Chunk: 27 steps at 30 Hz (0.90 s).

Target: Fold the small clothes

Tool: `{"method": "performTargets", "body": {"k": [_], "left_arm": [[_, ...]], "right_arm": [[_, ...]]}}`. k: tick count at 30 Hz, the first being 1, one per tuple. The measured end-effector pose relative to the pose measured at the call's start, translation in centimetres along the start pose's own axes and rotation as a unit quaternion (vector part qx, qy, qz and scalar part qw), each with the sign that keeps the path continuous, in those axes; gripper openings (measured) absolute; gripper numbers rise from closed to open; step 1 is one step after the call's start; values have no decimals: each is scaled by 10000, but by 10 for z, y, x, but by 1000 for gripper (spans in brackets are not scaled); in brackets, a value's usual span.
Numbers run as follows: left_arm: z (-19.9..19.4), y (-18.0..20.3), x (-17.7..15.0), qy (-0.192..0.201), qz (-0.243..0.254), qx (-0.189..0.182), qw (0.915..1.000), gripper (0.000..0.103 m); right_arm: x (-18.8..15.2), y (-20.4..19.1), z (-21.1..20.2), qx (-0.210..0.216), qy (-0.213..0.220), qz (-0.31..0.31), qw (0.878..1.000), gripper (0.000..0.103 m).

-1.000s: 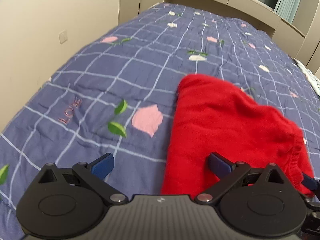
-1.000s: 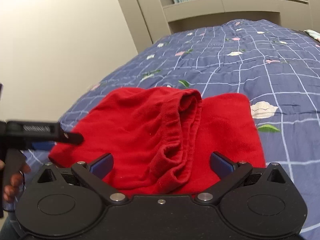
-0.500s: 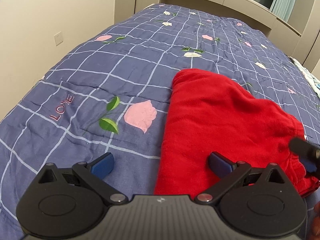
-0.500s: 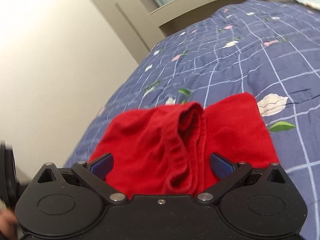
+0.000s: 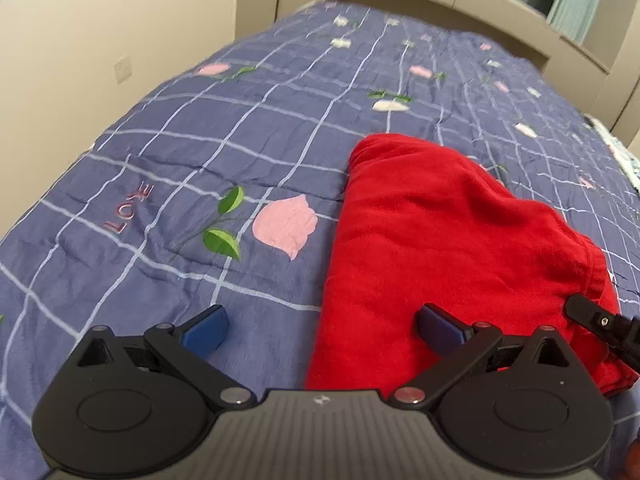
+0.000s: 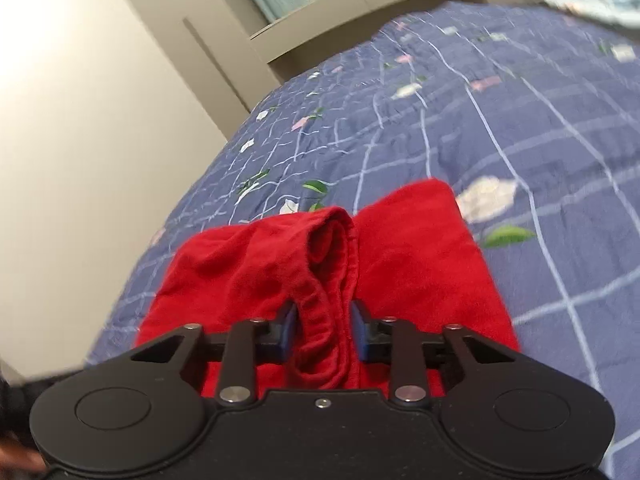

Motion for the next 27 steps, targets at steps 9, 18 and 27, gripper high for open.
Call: {"method": "performTargets", "body": {"k": [9,18,27], "left_arm": [[-34,24,33,279,88,-178,9994,102],[-8,40,16,-96,200,-345,9992,102],[9,46,2,-201,487,-230,9983,102]], "right_arm": [[34,-16,-35,71,487,-665,9966,14],[37,37,-52,-478,423,-463,9969,14],[12,54,-38,-819,368,-728,9933,21]]}}
Point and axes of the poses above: each gripper's, at about its wrist camera, not at the fingertips, and z roughly the way its jaws point, y to its right, x to its top, the point moved 10 cm from there along z, roughly the way its jaws point, and after that the axes turned 4 degrees about -y, right-handed, at the moved point
